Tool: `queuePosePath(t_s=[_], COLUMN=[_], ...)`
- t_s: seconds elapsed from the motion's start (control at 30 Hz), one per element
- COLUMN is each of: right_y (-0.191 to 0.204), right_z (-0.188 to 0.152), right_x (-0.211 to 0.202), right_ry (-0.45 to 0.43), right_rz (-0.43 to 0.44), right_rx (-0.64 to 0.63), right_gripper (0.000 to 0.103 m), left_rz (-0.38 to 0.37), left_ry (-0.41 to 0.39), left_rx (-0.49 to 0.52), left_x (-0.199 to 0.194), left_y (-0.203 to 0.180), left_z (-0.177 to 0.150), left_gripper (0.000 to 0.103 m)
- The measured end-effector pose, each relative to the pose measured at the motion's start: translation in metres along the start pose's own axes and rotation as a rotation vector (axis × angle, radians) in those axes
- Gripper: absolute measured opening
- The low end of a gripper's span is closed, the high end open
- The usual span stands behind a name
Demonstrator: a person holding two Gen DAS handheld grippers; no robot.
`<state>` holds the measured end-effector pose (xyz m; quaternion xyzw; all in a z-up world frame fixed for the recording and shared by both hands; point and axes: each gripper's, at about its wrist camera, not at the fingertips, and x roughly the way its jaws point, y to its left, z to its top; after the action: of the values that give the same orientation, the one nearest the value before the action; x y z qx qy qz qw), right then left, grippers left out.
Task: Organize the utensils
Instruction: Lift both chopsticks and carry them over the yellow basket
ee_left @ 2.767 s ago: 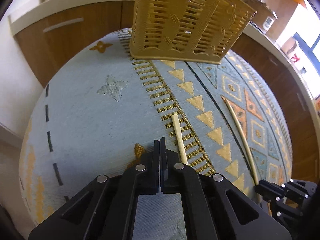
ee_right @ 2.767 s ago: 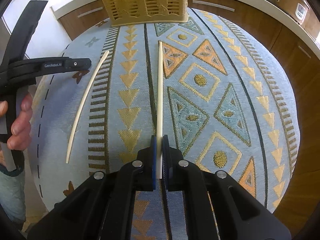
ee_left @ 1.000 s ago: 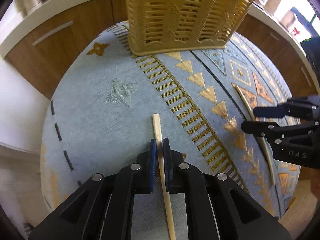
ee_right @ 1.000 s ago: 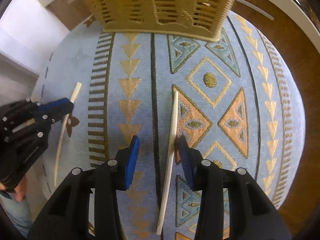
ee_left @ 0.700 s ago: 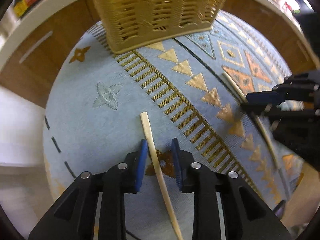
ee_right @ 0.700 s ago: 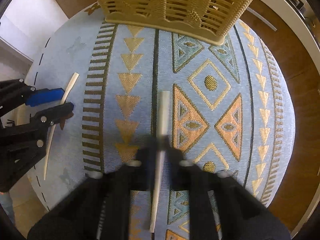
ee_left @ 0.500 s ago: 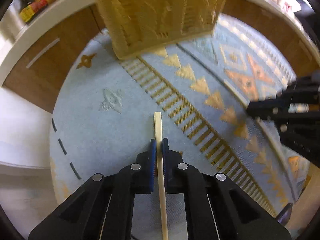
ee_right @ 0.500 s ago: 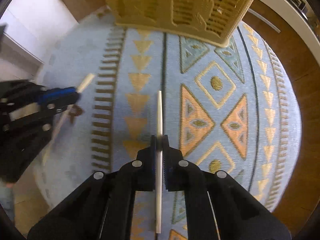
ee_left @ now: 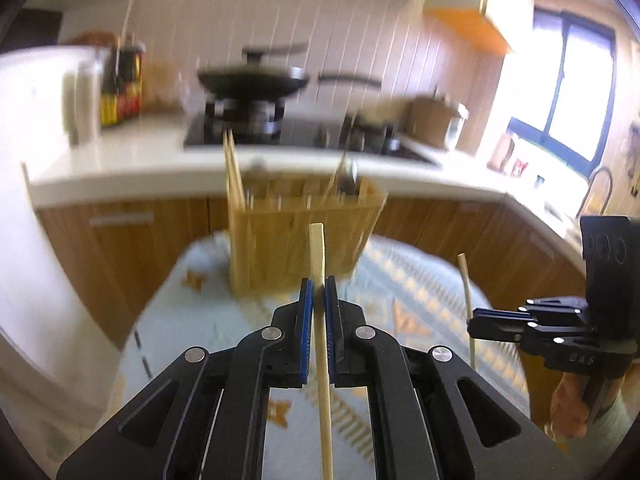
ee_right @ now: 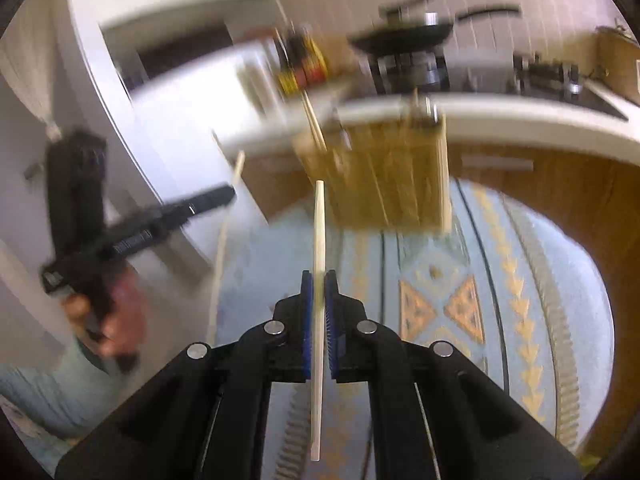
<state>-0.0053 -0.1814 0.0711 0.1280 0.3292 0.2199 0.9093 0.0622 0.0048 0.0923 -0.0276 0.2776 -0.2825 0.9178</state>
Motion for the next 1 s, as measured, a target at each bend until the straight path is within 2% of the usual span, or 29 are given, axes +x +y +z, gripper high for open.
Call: queuePosePath(t_s=[0.07,0.23,0.37,0.5,0.63,0.73,0.87,1.0], right_y=[-0.006,-0.009,-0.021,-0.027,-0.044,-0.055,-0.062,-0.066], right_z=[0.028,0.082,0.130,0.161,0.185,0.196,0.196,0.186], right_x=[-0.014,-0.026,-0.006,0.012,0.030,0.045,0.075,0.096], right_ry=[-0.071,-0.241,-0.336,-0.408,-0.450,-0.487,-0.501,-0.478], right_rz=[0.010,-0.049,-0.129,-0.225,-0.233,-0.241,-0.274,-0.279], right_rx=[0.007,0.007,-0.005,-0.059,-0.017,0.017,0.024,0.013], right_gripper=[0.005,0.005,0.005,0.005,0.005,0.004,0.004,0.005], left_rz=[-0.002,0.062,0.092,0.158,0.171,0.159,0.164,0.170], left_ry=[-0.070,-0.253,-0.330,-0.450,-0.507,-0.506,-0.498,-0.472], left_rx=[0.004,0.028,0.002,-0.026,-0.054,-0.069,-0.111,-0.147], left_x=[-0.010,-0.017,-0.004,0.019,0.046,0.069,0.094,0.114], left_y=[-0.005,-0.016,-0.013,-0.009,-0.012,-0.009,0.003,0.017], left_z=[0.017,0.067,0.099,0.125,0.139,0.140,0.133,0.123], left_gripper=[0.004,0.004,0.004,0.004,0.004,0.004,0.004,0.004])
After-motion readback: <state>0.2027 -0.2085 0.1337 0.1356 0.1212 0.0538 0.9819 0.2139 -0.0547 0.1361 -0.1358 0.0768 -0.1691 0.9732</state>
